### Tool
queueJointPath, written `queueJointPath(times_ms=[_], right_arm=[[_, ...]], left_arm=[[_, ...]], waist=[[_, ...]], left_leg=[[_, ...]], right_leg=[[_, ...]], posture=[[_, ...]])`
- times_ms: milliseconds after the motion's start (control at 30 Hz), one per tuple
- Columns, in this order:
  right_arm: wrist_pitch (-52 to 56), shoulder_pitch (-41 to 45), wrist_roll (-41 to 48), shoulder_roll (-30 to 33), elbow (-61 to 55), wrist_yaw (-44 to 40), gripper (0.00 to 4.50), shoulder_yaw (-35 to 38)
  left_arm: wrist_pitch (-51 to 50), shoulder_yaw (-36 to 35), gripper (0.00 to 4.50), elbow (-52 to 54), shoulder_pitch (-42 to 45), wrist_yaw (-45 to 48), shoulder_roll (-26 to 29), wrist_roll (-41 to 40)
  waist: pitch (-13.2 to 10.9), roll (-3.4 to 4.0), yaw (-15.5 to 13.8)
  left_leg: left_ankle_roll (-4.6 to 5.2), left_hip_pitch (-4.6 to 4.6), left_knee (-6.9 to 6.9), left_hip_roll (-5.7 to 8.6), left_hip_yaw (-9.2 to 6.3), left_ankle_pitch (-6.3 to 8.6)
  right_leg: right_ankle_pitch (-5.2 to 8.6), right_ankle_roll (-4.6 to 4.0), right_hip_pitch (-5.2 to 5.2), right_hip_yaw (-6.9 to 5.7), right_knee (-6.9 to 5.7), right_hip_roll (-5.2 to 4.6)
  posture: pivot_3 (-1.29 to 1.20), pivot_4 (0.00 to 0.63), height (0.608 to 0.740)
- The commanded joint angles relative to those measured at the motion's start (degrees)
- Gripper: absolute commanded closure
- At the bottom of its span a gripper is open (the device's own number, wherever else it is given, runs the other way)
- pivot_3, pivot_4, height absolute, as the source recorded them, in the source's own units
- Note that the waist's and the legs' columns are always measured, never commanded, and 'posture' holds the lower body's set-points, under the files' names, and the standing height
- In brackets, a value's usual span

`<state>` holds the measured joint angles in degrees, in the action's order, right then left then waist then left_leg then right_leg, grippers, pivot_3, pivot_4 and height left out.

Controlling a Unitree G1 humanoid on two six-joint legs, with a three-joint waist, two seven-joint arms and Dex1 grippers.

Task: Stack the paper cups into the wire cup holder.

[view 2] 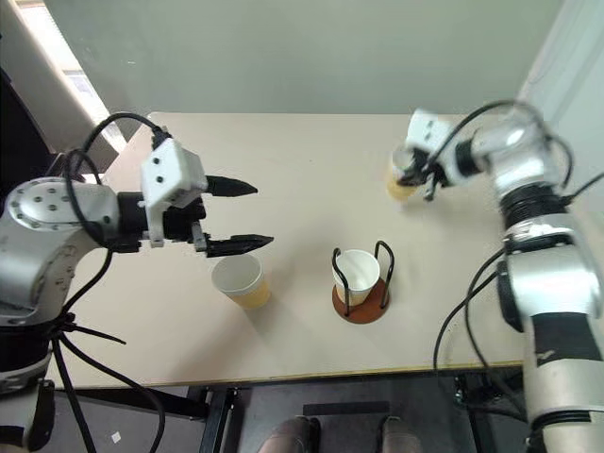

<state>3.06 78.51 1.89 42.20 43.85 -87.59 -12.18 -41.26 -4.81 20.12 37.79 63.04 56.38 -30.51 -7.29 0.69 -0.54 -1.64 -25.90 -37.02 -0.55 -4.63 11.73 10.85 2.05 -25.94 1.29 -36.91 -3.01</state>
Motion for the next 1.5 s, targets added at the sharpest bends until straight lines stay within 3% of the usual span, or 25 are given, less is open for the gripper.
queueJointPath(times_ms=[33, 200, 333, 500, 1433, 1500], right_arm=[[15.1, -5.9, 18.0, 8.3, -23.6, -4.9, 4.48, -0.8], [25.3, -13.6, 25.4, 13.2, -41.5, -4.9, 4.48, 1.1], [28.0, -17.3, 24.6, 12.2, -46.6, -1.0, 4.48, 2.5], [28.0, -21.0, 22.1, 11.1, -51.0, 3.1, 4.48, 1.6], [21.2, -21.5, 14.4, 5.0, -52.7, 0.9, 4.48, -6.0], [20.8, -21.2, 13.9, 4.9, -52.1, 0.6, 4.09, -6.1]], left_arm=[[-0.2, -3.6, 0.00, 2.3, -1.2, 5.5, 2.1, -5.9], [0.6, -2.8, 0.00, 0.4, -1.2, 10.8, 3.3, -9.1], [2.5, -0.8, 0.00, -1.8, 0.0, 12.3, 2.9, -7.8], [4.0, 0.9, 0.00, -3.2, 0.6, 12.8, 2.7, -6.6], [2.7, -1.0, 0.00, -1.0, -2.0, 8.4, 3.4, -7.0], [2.4, -1.0, 0.00, -0.7, -1.8, 8.0, 3.4, -7.1]], waist=[[0.0, -0.03, -0.1], [0.0, -0.07, 0.3], [0.0, -0.07, 0.6], [0.0, -0.07, 0.7], [0.0, -0.10, 0.7], [0.0, -0.10, 0.7]], left_leg=[[-0.01, 0.01, -0.06, -0.07, 0.01, -0.01], [-0.09, 0.29, -0.13, -0.10, 0.12, -0.08], [0.46, 0.93, 0.08, -0.20, 0.13, 0.16], [0.68, 1.03, 0.07, -0.26, 0.10, -0.33], [0.78, 0.93, 0.03, -0.24, 0.11, -0.22], [0.78, 0.92, 0.03, -0.24, 0.11, -0.22]], right_leg=[[0.05, -0.05, 0.11, 0.00, 0.06, 0.07], [0.21, 0.16, 0.21, 0.20, 0.20, 0.11], [0.51, -0.21, 0.51, 0.26, -0.13, 0.10], [0.28, -0.60, 0.57, 0.23, -0.20, 0.15], [0.17, -0.65, 0.52, 0.24, -0.08, 0.20], [0.17, -0.65, 0.52, 0.24, -0.08, 0.20]], posture=[[0.00, 0.150, 0.740], [0.00, 0.150, 0.740], [0.00, 0.150, 0.740], [0.00, 0.150, 0.740], [0.00, 0.150, 0.740], [0.00, 0.150, 0.740]])
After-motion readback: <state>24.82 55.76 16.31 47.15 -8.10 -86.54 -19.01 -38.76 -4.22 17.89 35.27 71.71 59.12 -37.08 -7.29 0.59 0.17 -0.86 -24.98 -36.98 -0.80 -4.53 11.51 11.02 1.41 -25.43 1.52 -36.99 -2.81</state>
